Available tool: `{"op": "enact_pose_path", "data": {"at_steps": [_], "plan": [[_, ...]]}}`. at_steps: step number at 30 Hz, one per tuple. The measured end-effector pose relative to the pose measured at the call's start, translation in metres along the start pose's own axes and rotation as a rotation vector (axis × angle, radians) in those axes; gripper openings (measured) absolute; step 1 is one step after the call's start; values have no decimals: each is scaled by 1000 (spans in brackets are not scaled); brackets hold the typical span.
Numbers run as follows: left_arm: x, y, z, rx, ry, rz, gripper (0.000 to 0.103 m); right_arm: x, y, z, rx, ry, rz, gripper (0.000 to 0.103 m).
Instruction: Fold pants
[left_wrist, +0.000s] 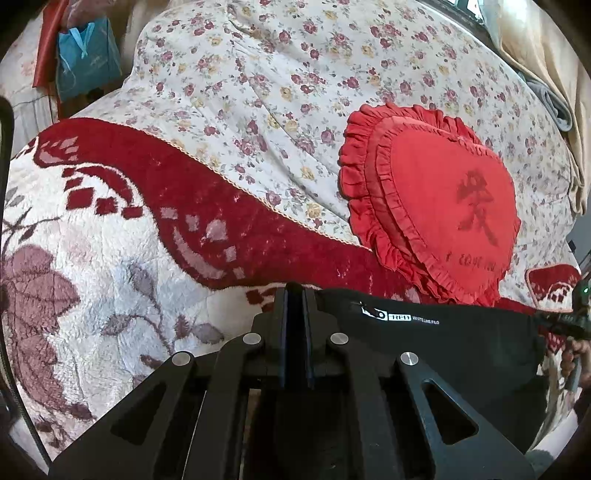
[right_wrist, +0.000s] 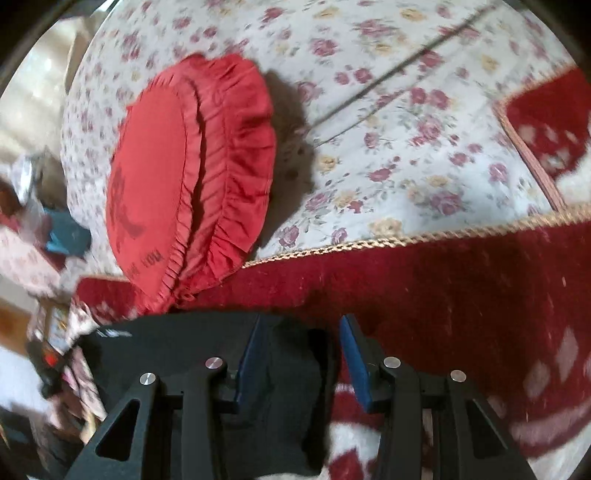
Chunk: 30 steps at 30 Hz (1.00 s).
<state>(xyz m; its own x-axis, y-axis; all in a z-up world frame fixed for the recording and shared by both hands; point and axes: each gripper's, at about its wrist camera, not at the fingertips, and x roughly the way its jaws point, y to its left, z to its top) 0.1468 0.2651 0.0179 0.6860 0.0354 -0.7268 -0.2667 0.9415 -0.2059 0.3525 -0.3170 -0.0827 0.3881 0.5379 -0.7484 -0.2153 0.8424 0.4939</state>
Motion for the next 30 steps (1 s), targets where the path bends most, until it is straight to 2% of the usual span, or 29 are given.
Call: {"op": "enact_pose_path", "data": {"at_steps": [1,2,3,8,12,16,21,23,26,28,30], "plan": [[-2,0,1,-4,-3,2,6,4,2,0,-25,19,-11,29],[-4,-1,2,-5,-9,0,6,7,8,-2,-74,42,-19,9],[-8,-3,1,1,-17,-2,6,4,15,-4,-130,42,-29,4],[-36,-13,-6,40,-69,-22,6,-52,33,-18,-283,-118,-44,4],[-72,-23,-33,108,-117,-14,6,-95,49,-55,-450,-201,-66,4],[-107,-16,-76,99,-154,-32,6,-121,61,-105,-582,-235,-91,4],[-129,10,-147,46,-127,-26,6,-143,59,-181,-689,-287,-97,4],[-133,23,-176,-3,-92,-35,6,-143,52,-205,-694,-276,-80,4],[-130,47,-219,-128,0,-42,6,-140,40,-232,-651,-231,-81,5],[-129,61,-241,-221,46,-59,6,-140,34,-243,-617,-207,-77,5],[-130,69,-253,-305,58,-96,6,-138,30,-251,-591,-184,-88,5]]}}
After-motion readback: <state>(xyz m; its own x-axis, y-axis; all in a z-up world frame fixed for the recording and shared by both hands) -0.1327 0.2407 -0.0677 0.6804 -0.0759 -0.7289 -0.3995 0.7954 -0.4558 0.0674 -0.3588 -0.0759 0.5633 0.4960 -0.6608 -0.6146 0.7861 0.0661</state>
